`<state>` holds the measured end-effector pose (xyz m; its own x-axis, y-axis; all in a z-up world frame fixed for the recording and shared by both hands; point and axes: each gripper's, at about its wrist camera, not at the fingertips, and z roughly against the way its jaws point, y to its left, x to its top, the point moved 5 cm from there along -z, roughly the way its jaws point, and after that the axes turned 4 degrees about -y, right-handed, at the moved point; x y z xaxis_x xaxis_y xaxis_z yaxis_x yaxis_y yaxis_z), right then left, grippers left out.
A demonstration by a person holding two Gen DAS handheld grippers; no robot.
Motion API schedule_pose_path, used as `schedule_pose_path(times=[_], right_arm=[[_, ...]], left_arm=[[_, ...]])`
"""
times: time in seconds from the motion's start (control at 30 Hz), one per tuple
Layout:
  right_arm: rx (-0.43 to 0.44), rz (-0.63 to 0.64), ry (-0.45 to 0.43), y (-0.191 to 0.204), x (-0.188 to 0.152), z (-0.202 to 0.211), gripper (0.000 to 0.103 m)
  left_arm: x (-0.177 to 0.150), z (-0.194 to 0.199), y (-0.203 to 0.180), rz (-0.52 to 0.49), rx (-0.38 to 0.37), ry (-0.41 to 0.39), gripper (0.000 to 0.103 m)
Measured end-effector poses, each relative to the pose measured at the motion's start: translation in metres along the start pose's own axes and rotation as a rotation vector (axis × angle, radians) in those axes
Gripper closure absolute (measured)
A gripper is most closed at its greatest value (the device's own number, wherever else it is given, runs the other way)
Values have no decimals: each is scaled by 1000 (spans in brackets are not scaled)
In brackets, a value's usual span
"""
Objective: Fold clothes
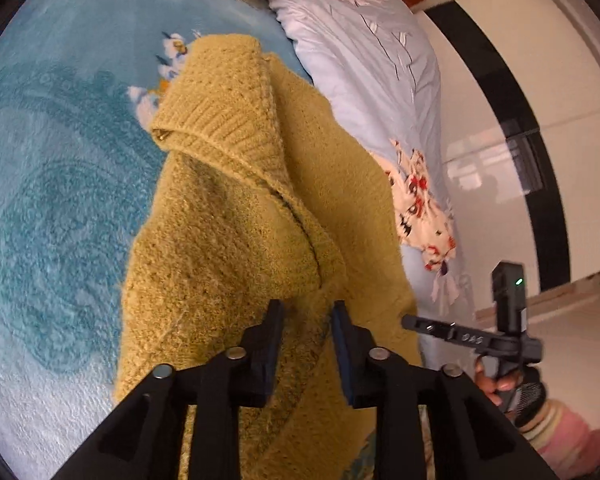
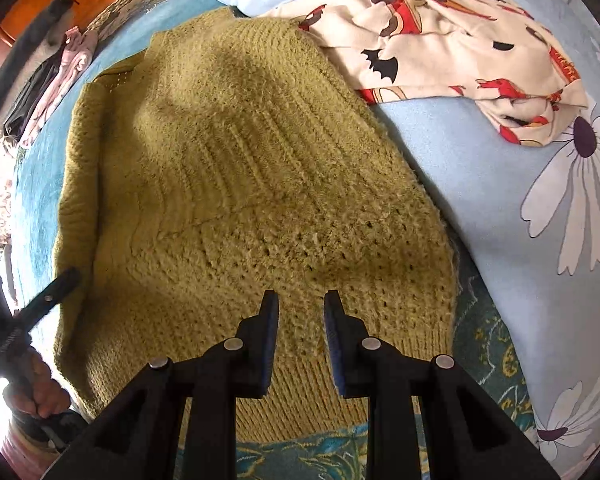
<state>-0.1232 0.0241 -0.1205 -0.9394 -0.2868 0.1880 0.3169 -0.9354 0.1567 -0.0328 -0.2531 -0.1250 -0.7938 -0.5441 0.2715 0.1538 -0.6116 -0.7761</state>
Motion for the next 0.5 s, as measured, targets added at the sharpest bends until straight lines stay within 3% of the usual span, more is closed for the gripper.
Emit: schedule_pose_path(times=[0.03, 0.1, 0.27, 0.4, 0.5], right_arm=[[6, -3, 0, -1, 2, -1, 80], [18, -8, 0, -3, 6, -3, 80], [43, -30, -11, -11, 16, -8, 80], [74, -84, -15, -20, 18, -11, 80], [101, -100, -27, -24, 18, -14, 80]], left_arm=[[8, 9, 5, 44, -23, -24, 54], [25, 24, 16, 119, -49, -68, 47], [70, 21, 42, 109, 179, -140, 45], [103, -9, 63, 167, 229, -137, 45], [113, -37, 71, 168, 247, -77, 45]])
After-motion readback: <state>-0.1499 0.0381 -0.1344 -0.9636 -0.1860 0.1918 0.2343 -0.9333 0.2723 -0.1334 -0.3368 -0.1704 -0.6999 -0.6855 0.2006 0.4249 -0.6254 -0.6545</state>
